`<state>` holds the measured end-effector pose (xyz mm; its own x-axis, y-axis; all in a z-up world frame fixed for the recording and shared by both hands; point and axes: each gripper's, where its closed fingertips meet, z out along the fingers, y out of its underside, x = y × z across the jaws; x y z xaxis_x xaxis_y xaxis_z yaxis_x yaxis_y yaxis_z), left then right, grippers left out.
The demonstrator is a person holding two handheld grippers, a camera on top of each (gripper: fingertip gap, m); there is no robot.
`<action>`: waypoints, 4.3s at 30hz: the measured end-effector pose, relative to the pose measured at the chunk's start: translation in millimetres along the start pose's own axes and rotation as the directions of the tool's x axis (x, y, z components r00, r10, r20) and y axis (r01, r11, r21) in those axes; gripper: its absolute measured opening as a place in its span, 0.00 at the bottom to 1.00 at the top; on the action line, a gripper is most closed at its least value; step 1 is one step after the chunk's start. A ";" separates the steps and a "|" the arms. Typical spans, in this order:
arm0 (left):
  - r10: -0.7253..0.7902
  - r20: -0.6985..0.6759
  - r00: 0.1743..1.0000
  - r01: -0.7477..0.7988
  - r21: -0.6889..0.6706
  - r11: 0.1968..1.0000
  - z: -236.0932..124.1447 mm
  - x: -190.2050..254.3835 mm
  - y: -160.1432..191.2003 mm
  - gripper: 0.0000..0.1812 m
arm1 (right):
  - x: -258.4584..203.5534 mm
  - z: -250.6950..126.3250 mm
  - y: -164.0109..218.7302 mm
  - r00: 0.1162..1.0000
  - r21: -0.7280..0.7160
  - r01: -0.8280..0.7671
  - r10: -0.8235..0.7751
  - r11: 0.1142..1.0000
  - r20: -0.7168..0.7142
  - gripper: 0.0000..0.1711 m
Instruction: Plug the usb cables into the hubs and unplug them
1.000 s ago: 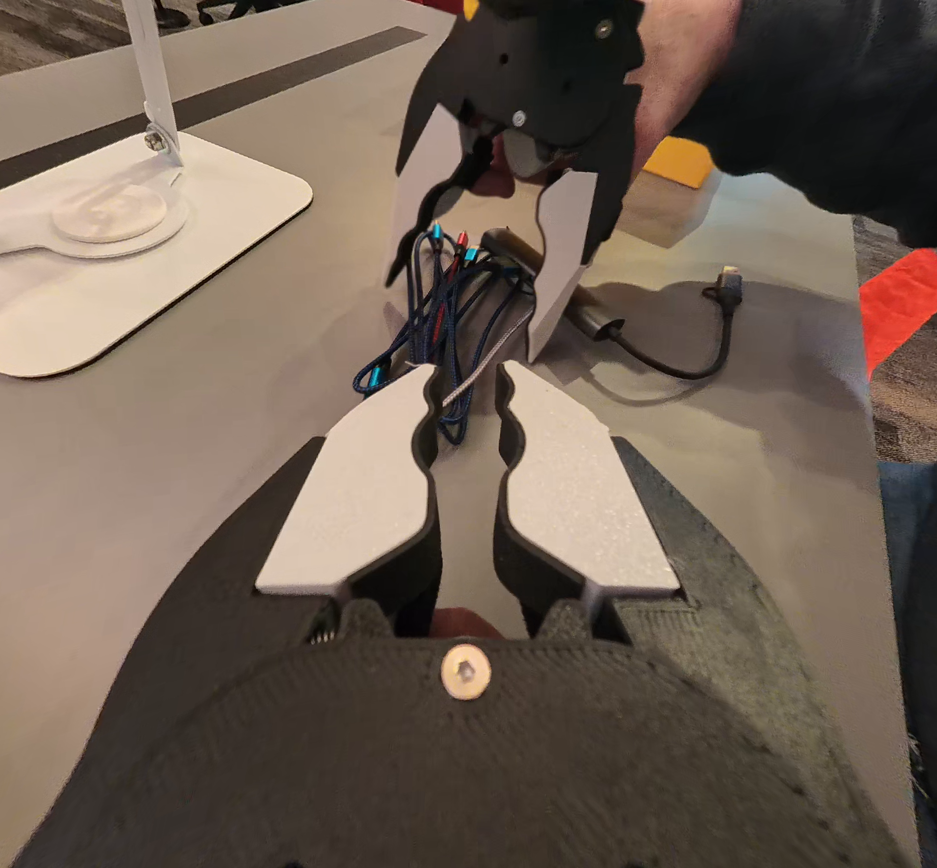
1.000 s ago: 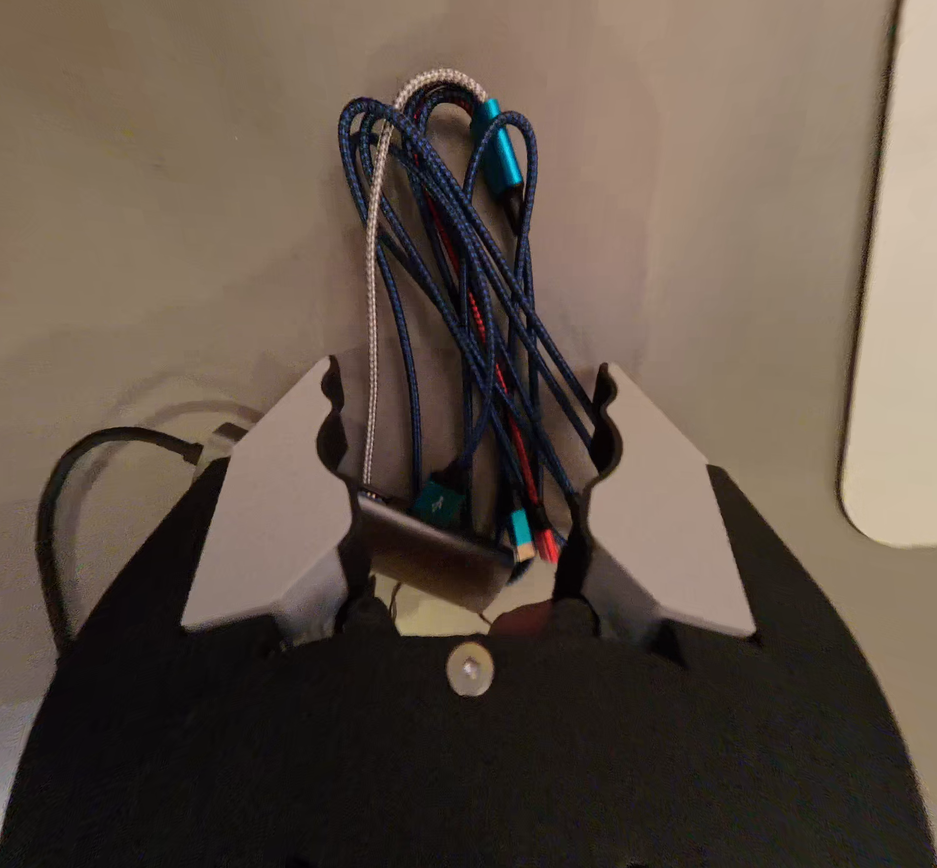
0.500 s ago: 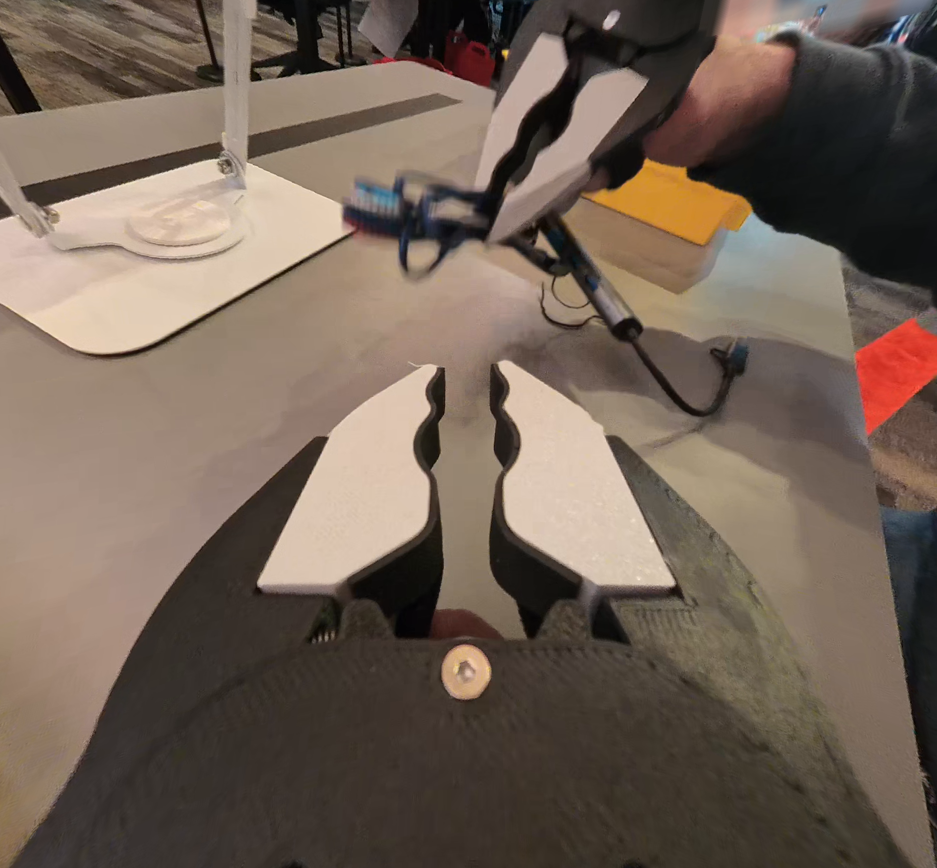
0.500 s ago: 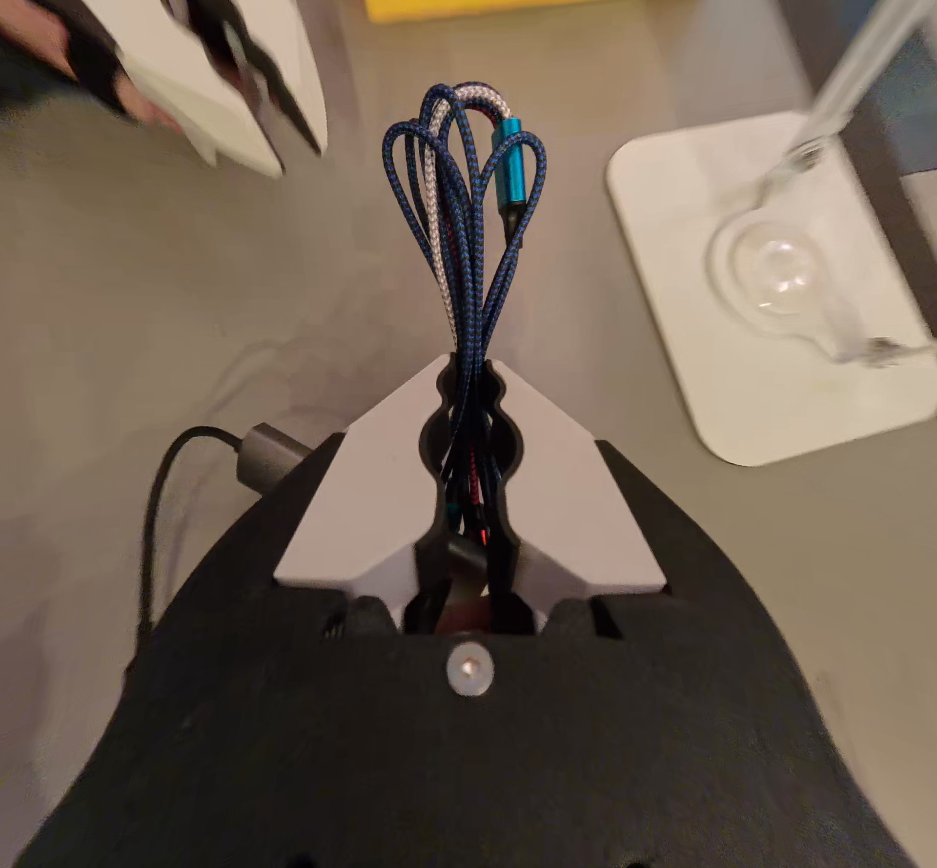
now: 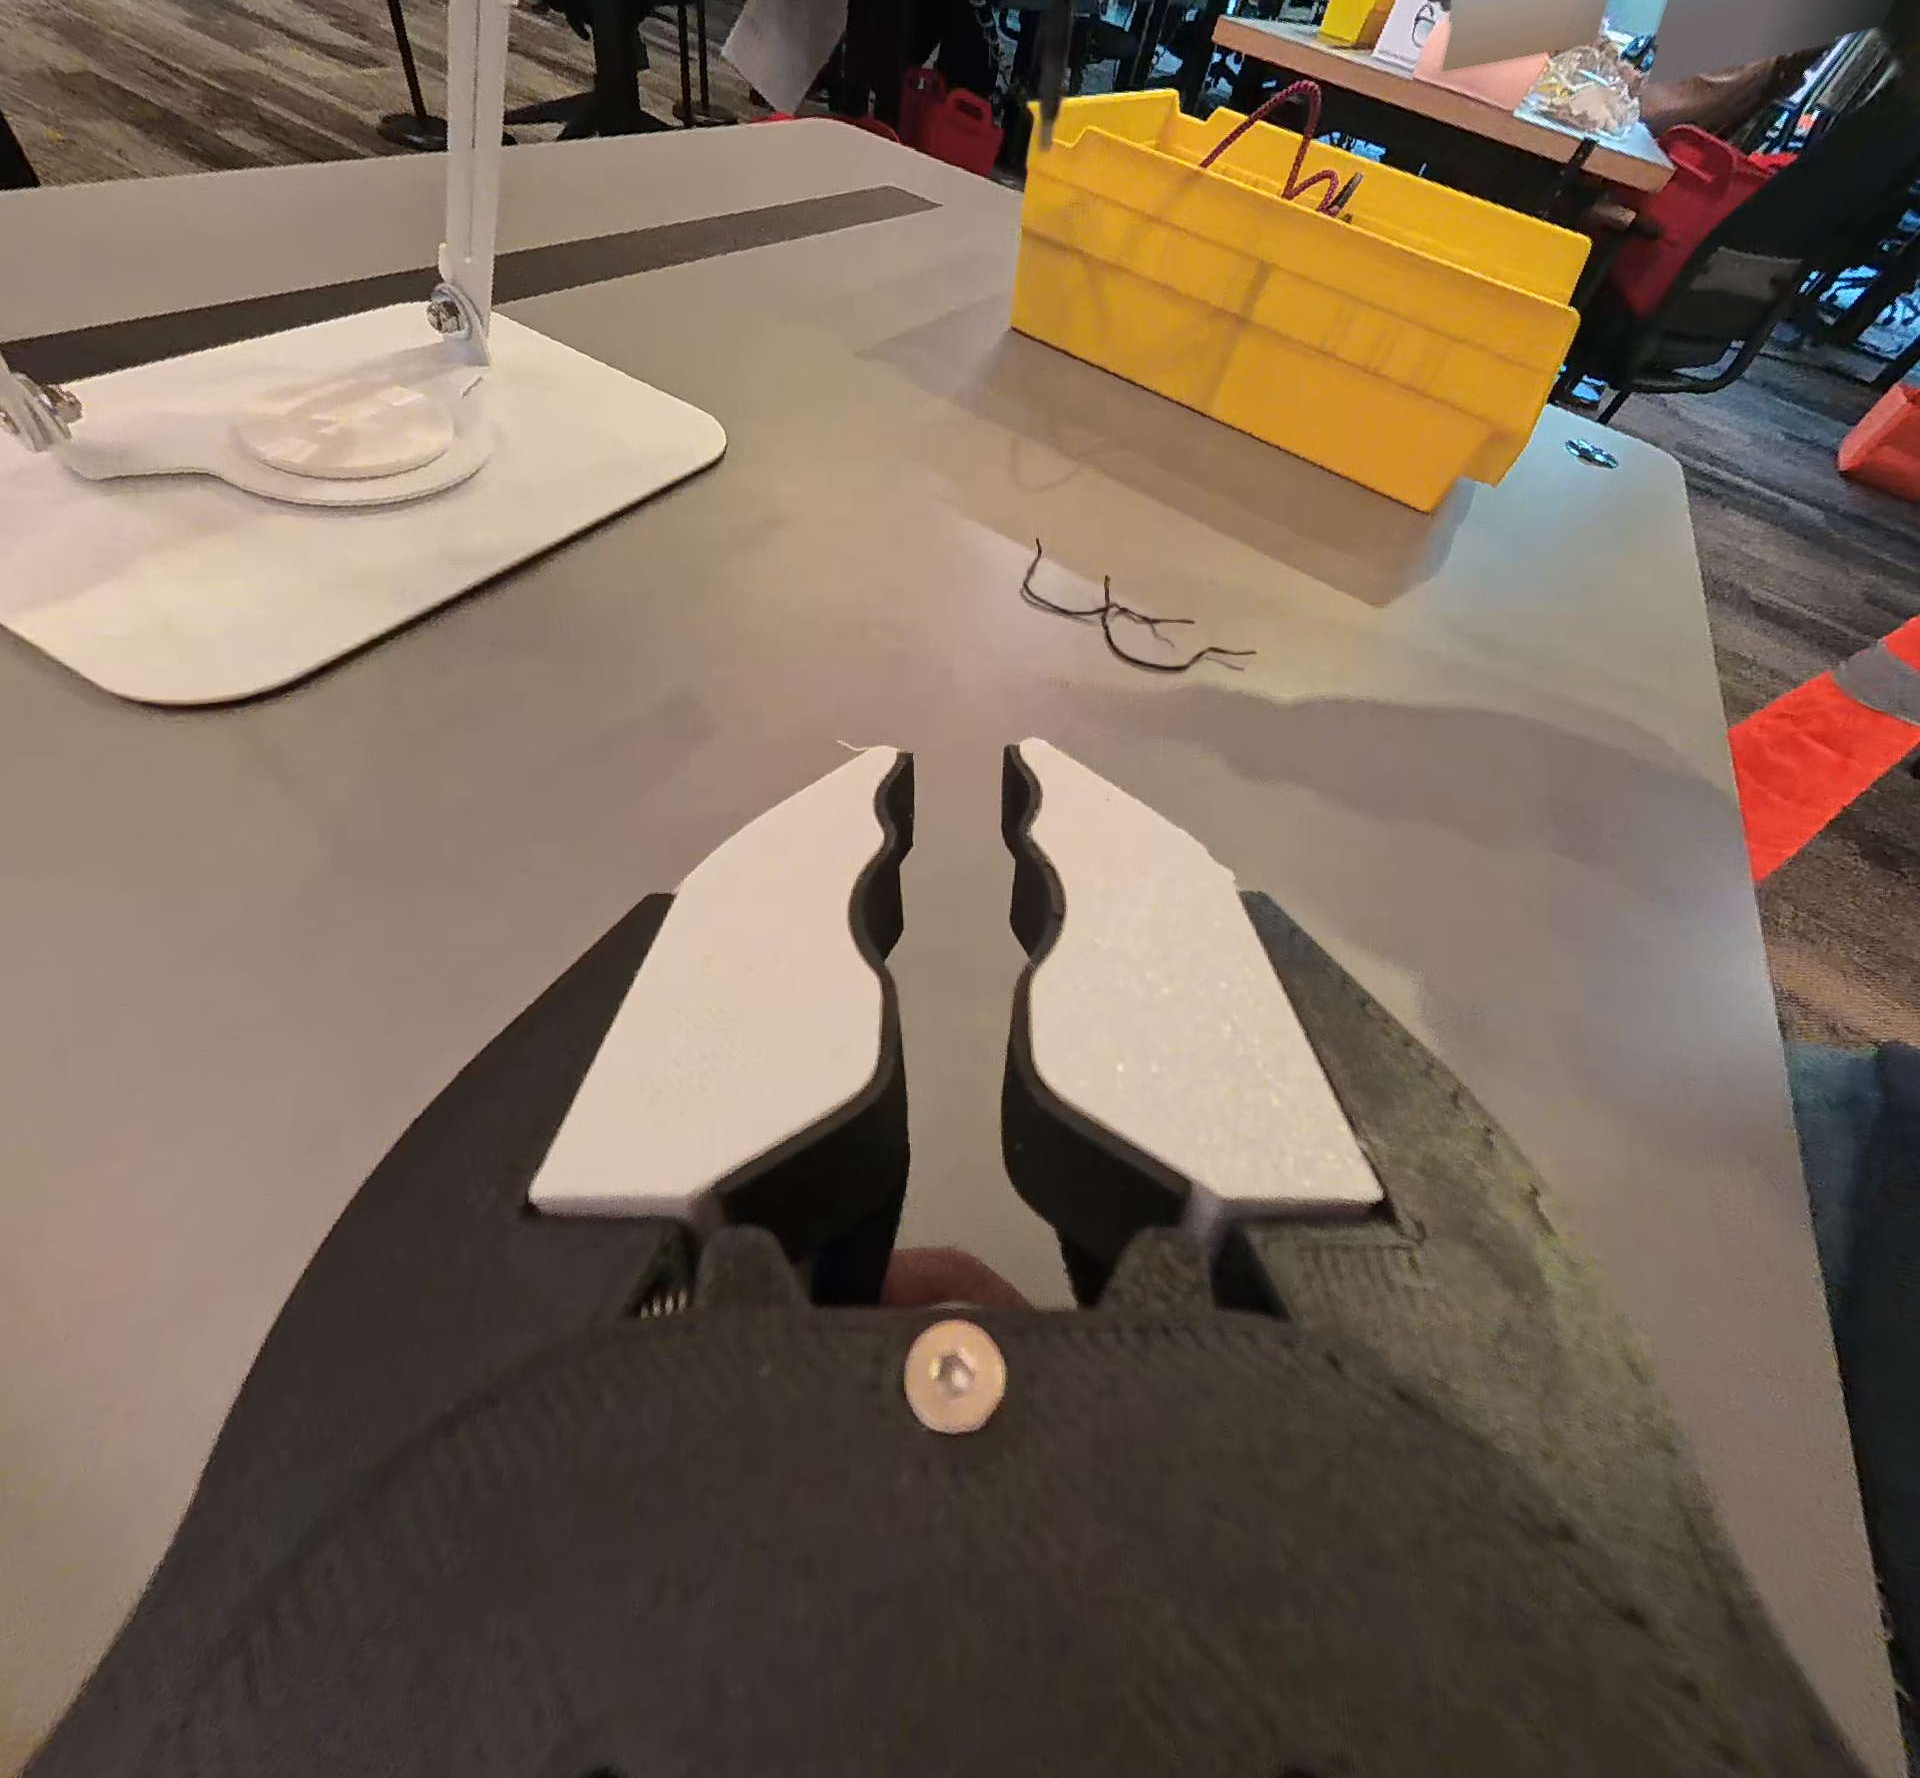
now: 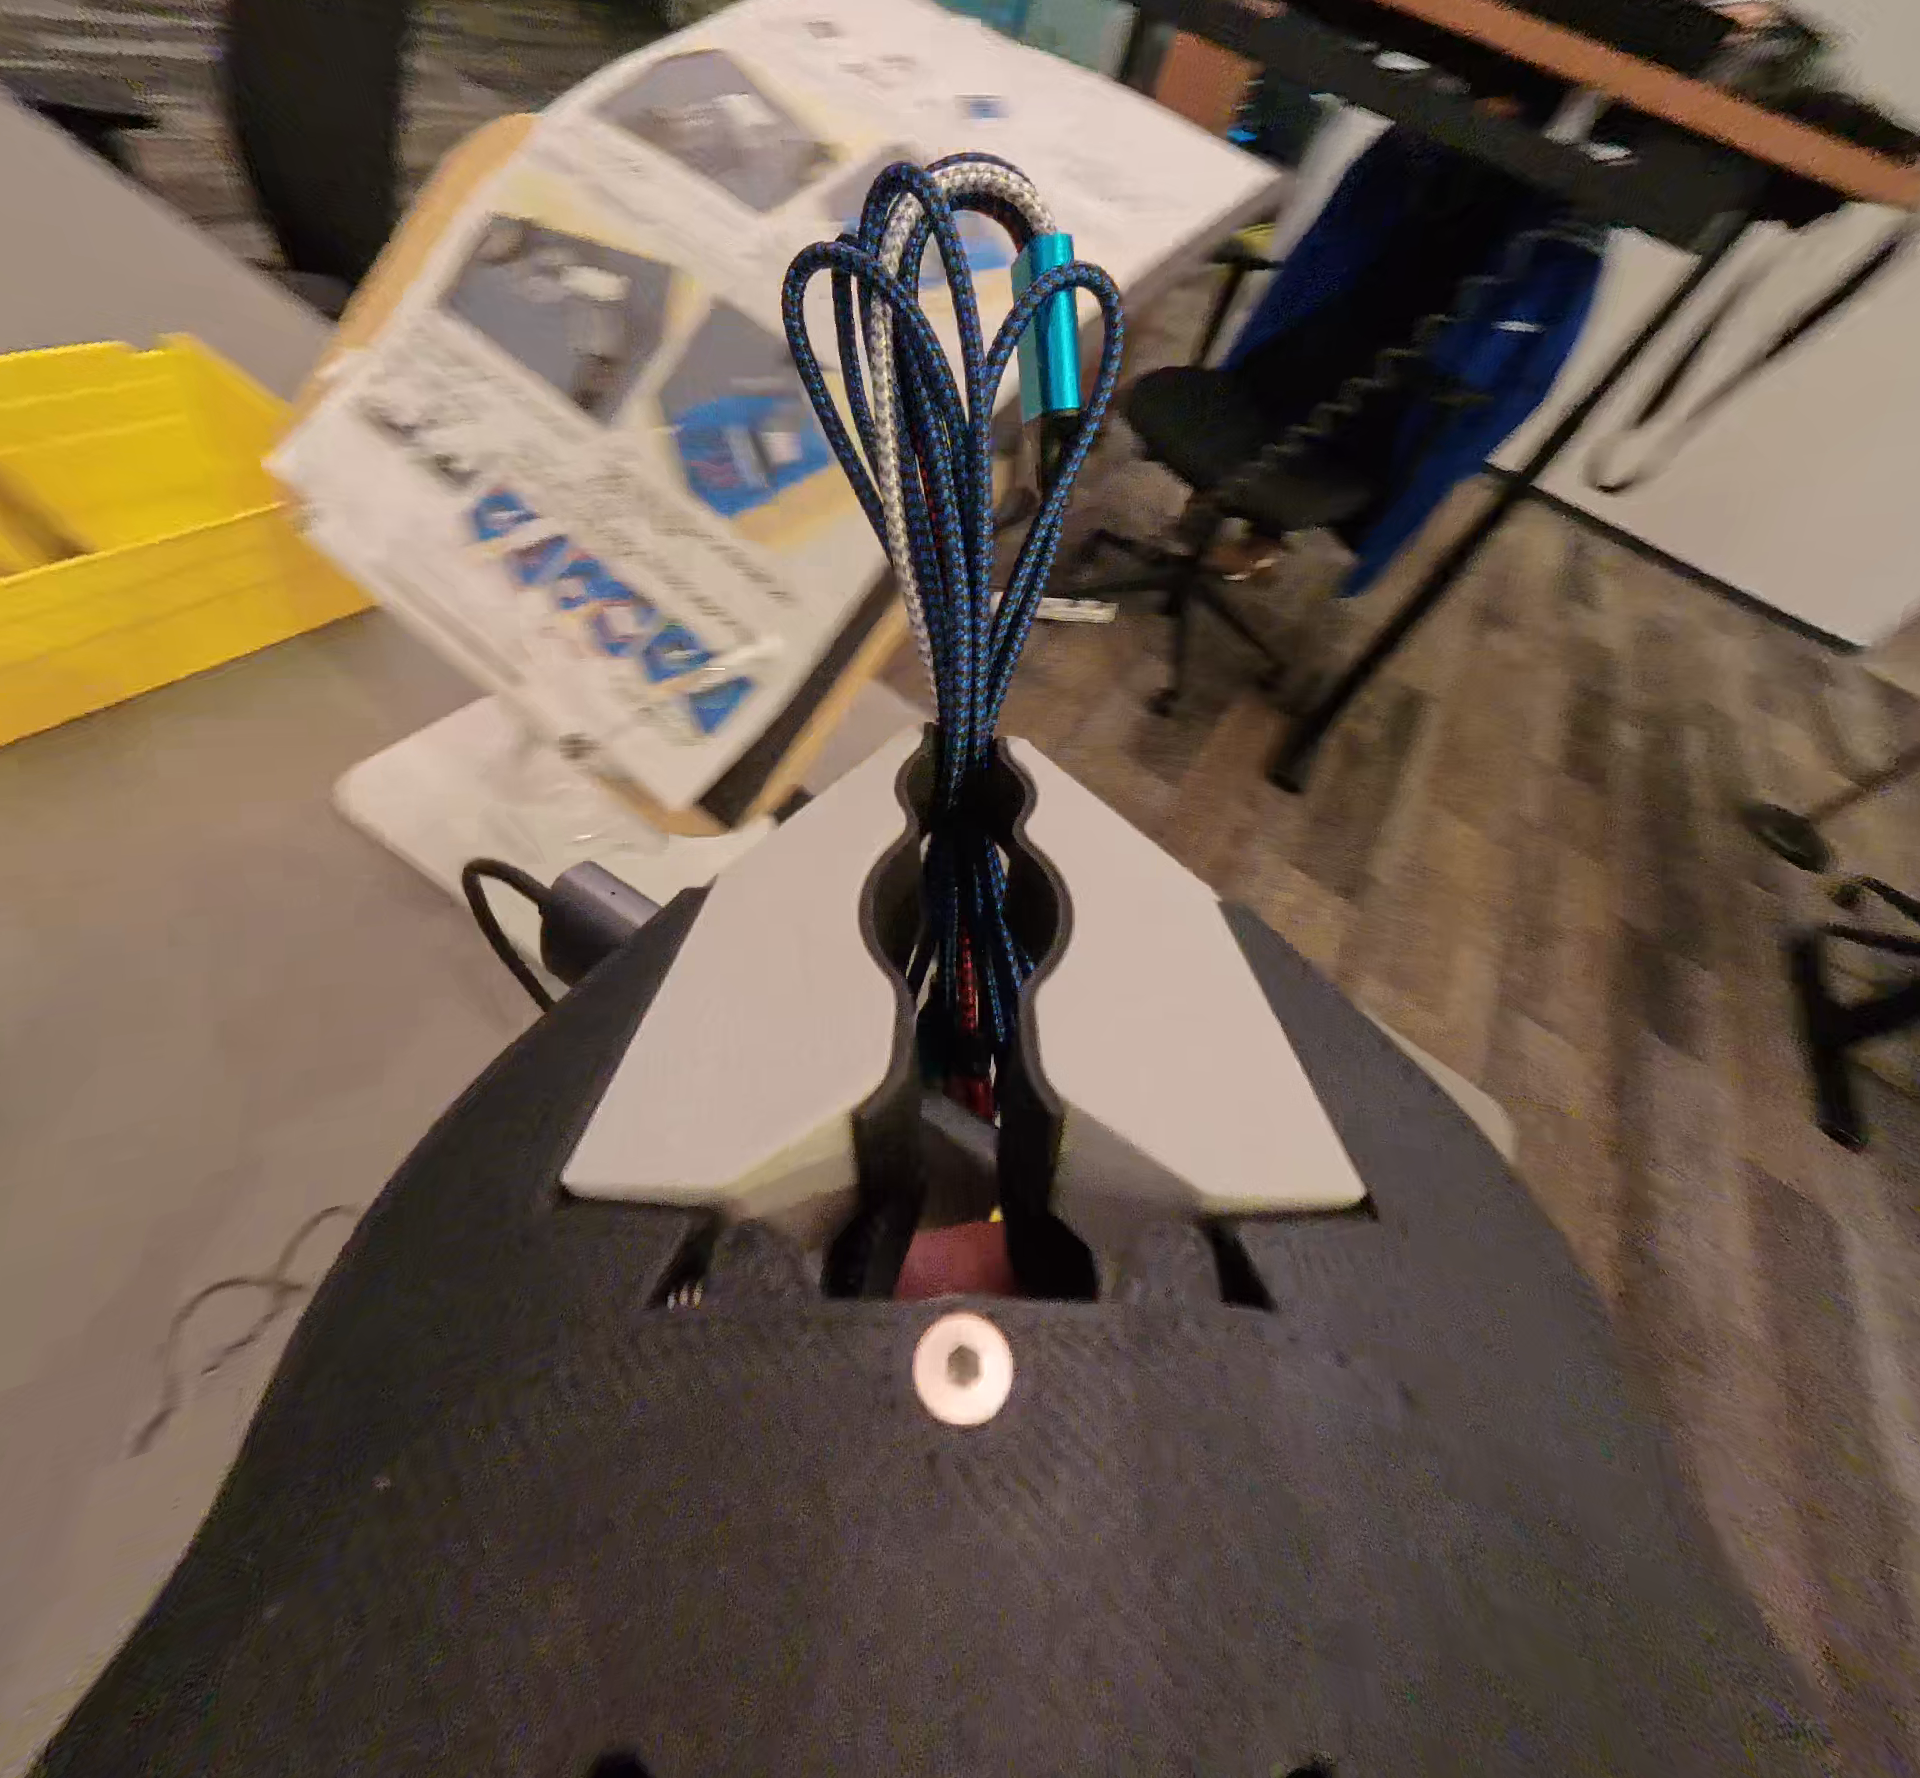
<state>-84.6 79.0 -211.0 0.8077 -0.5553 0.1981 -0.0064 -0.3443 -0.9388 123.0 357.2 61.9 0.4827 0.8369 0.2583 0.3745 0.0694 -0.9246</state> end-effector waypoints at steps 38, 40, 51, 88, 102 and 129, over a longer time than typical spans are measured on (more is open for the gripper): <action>-0.018 0.012 1.000 0.018 -0.042 0.999 8.3 -2.2 4.1 0.09 | 88.2 -30.0 345.6 0.974 -0.784 -0.137 -0.063 0.606 -0.218 0.04; -0.008 0.019 1.000 0.009 -0.044 0.999 8.4 -2.1 4.3 0.09 | 89.9 -34.5 346.2 0.976 -0.831 -0.113 -0.096 0.545 -0.195 0.10; 0.114 0.144 0.983 -0.111 -0.029 0.993 -14.0 -9.5 -12.9 0.08 | 97.6 -82.9 272.8 0.957 -0.734 -0.113 -0.126 0.670 -0.262 0.38; -0.142 0.798 0.586 0.386 -0.121 0.914 -276.9 -259.6 55.3 0.02 | 38.3 -174.9 392.4 0.927 -0.592 -0.372 0.323 0.715 -0.192 0.13; -0.197 0.777 0.598 0.372 -0.052 0.927 -292.5 -240.3 57.1 0.02 | 30.1 -176.2 390.7 0.925 -0.585 -0.381 0.293 0.716 -0.244 0.07; -0.178 0.719 0.672 0.262 -0.005 0.965 -292.2 -138.8 50.2 0.02 | -87.8 -154.9 346.9 0.931 -0.512 -0.365 0.311 0.777 -0.191 0.17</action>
<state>-369.3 -82.4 -203.4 0.9675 0.2330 0.0979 0.2023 -0.4816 -0.8527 333.1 223.6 -238.2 0.7173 0.6968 0.0062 0.5204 -0.5298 -0.6697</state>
